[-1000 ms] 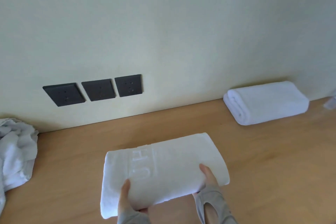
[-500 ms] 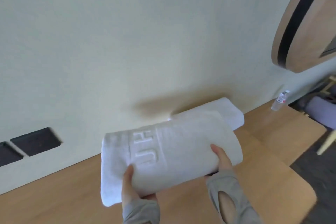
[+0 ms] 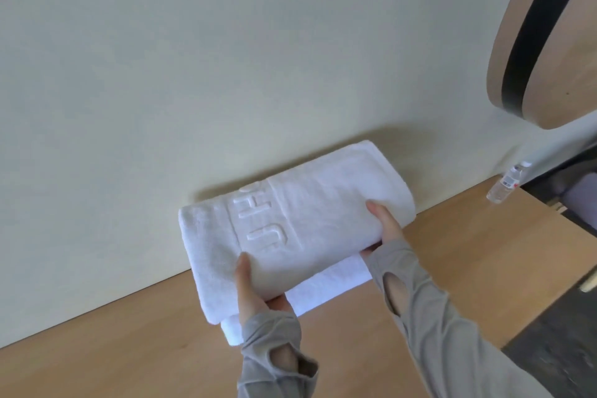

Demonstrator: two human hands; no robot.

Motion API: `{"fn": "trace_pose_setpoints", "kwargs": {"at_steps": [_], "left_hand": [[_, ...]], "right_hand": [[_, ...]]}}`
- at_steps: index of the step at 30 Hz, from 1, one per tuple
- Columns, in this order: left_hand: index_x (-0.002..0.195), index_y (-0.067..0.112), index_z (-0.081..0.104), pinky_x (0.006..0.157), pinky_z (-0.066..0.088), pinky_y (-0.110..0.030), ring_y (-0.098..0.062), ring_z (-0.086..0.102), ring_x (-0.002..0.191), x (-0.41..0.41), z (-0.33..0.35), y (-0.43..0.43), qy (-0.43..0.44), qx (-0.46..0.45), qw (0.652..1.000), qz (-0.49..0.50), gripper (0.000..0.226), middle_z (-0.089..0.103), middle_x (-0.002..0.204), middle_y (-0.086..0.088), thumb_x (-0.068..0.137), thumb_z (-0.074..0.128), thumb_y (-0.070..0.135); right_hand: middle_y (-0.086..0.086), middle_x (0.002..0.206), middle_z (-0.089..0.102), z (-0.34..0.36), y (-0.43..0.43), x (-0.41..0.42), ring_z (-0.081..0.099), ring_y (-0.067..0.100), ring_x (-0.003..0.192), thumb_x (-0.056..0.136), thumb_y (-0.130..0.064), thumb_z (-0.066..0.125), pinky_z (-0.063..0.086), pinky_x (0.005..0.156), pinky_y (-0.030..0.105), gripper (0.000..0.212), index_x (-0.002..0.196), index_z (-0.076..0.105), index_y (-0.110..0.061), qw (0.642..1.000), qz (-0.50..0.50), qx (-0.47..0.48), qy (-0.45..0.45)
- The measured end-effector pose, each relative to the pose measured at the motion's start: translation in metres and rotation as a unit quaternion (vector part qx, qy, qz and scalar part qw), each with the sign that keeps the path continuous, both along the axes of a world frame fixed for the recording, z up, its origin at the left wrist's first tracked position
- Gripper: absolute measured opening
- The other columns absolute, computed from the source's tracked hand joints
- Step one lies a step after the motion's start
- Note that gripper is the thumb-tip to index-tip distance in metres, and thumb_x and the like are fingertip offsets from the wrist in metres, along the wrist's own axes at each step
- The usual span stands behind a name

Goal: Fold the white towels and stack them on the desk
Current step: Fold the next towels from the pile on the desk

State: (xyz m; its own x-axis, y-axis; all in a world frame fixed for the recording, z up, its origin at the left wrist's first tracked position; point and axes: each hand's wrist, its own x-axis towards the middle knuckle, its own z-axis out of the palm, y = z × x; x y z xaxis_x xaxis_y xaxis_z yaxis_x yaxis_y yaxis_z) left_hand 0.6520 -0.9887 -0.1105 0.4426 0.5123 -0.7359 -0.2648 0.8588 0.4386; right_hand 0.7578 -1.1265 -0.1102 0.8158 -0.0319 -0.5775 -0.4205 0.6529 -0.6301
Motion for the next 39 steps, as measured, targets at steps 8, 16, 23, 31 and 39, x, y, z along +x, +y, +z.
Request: {"fn": "trace_pose_setpoints", "kwargs": {"at_steps": [8,16,23,31,39], "left_hand": [[0.107,0.018,0.063,0.095,0.049,-0.036,-0.018,0.064,0.104,-0.013,-0.052,0.001,0.009,0.048,0.997,-0.060,0.045,0.069,0.111,-0.004,0.072,0.073,0.043],[0.121,0.021,0.054,0.095,0.042,-0.041,-0.027,0.057,0.108,-0.039,-0.041,0.088,0.190,0.252,0.891,-0.325,0.071,0.064,0.108,-0.006,0.066,0.057,0.065],[0.136,0.008,0.040,0.094,0.039,-0.040,-0.029,0.050,0.107,0.030,-0.029,0.110,0.270,0.358,0.805,-0.389,0.076,0.053,0.123,-0.011,0.083,0.052,0.061],[0.122,0.010,0.038,0.076,0.035,-0.036,-0.027,0.048,0.085,0.037,-0.049,0.107,0.302,0.468,0.759,-0.336,0.067,0.051,0.100,-0.009,0.082,0.054,0.062],[0.145,0.019,0.030,0.107,0.023,-0.051,-0.034,0.031,0.135,0.040,-0.024,0.064,0.410,0.718,0.494,-0.269,0.062,0.029,0.150,-0.014,0.090,0.049,0.042]], "right_hand": [[0.009,0.108,0.066,-0.067,-0.033,0.016,0.064,0.028,0.095,0.057,-0.027,0.088,0.057,0.079,0.044,0.055,0.102,0.061,-0.015,0.993,0.024,-0.051,0.107],[0.008,0.119,0.064,-0.039,-0.087,0.071,0.062,0.028,0.104,0.033,-0.068,0.074,0.046,0.099,0.049,0.101,0.116,0.058,-0.014,0.923,0.273,-0.266,0.053],[0.009,0.113,0.064,-0.018,-0.066,0.094,0.062,0.031,0.098,0.066,-0.065,0.068,0.052,0.084,0.049,0.070,0.115,0.055,-0.017,0.830,0.384,-0.405,0.016],[0.013,0.098,0.064,-0.051,-0.062,0.079,0.063,0.034,0.090,0.087,-0.035,0.054,0.052,0.081,0.044,0.024,0.098,0.055,-0.014,0.823,0.263,-0.491,-0.115],[0.010,0.142,0.041,-0.033,-0.033,0.065,0.036,0.030,0.131,0.090,-0.025,0.044,0.030,0.105,0.047,0.049,0.137,0.040,-0.013,0.552,0.176,-0.770,-0.267]]}}
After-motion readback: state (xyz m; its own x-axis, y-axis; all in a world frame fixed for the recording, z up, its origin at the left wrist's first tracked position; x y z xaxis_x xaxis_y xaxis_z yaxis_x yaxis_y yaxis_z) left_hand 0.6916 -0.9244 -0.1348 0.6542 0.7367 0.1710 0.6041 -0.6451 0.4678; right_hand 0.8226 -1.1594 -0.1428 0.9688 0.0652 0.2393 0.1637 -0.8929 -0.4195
